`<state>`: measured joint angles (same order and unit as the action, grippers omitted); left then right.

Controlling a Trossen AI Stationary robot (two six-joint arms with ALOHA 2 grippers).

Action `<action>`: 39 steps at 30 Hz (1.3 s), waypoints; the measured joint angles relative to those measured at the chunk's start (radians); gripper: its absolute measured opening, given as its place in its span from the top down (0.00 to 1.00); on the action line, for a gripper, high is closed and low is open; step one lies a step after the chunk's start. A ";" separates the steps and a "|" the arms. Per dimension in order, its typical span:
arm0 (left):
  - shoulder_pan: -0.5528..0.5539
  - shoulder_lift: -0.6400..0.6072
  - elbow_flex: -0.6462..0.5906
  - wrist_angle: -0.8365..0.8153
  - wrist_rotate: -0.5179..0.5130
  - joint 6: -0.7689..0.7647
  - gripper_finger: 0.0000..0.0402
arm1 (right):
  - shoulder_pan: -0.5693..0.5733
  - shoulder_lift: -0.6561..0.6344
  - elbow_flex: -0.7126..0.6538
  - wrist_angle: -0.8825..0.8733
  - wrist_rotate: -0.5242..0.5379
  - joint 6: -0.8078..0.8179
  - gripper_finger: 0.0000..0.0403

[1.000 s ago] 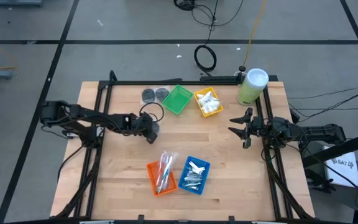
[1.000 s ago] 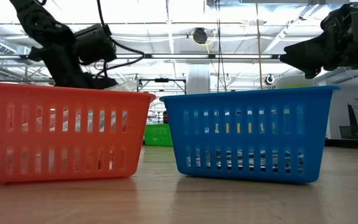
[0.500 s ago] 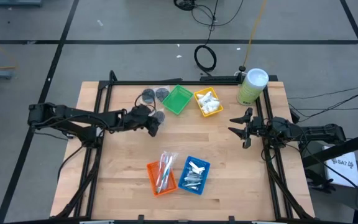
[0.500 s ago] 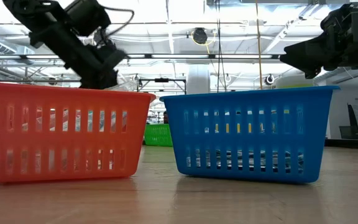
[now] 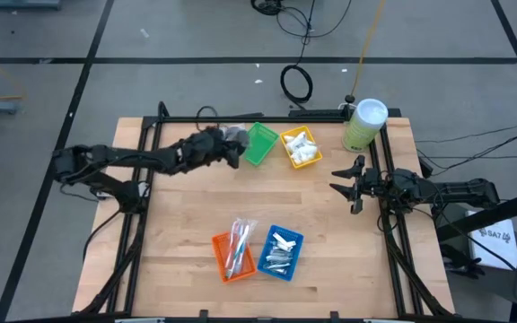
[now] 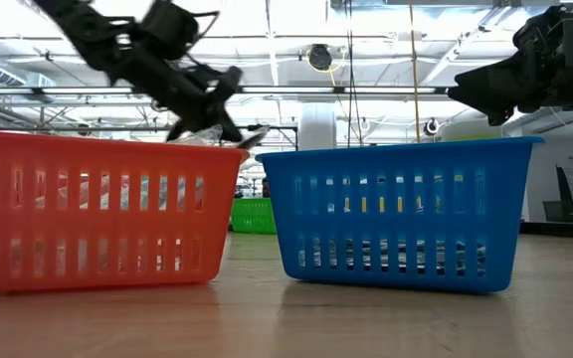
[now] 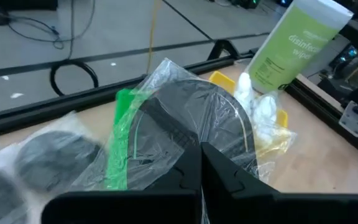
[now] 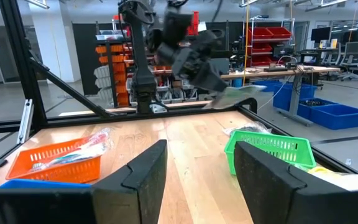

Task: Pick & Place Travel size toiletries
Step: Put the black hairbrush into the green bin

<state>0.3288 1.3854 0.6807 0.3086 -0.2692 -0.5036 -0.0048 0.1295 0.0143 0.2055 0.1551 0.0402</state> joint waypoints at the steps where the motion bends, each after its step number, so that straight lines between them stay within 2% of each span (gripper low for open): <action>1: 0.010 0.030 0.035 -0.012 0.016 0.006 1.00 | 0.000 0.000 0.000 0.000 0.000 0.000 0.57; 9: 0.097 0.290 0.351 -0.276 0.052 0.029 1.00 | 0.000 0.000 0.000 0.000 0.000 0.000 0.56; 17: 0.123 0.442 0.480 -0.308 0.140 0.057 0.99 | 0.000 0.000 0.000 0.000 0.000 0.000 0.57; 23: 0.121 0.448 0.488 -0.308 0.139 0.057 0.94 | 0.000 0.000 0.000 0.000 0.000 0.000 0.56; 30: 0.121 0.446 0.488 -0.308 0.131 0.060 0.76 | 0.000 0.000 0.000 0.000 0.000 0.000 0.57; 35: 0.133 0.364 0.488 -0.369 0.128 0.165 0.63 | 0.000 0.000 0.000 0.000 0.000 0.000 0.56; 39: 0.139 0.272 0.488 -0.467 0.024 0.165 0.56 | 0.000 0.000 0.000 0.001 0.000 0.000 0.57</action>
<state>0.4675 1.6578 1.1687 -0.1584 -0.2454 -0.3390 -0.0044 0.1295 0.0143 0.2062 0.1551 0.0402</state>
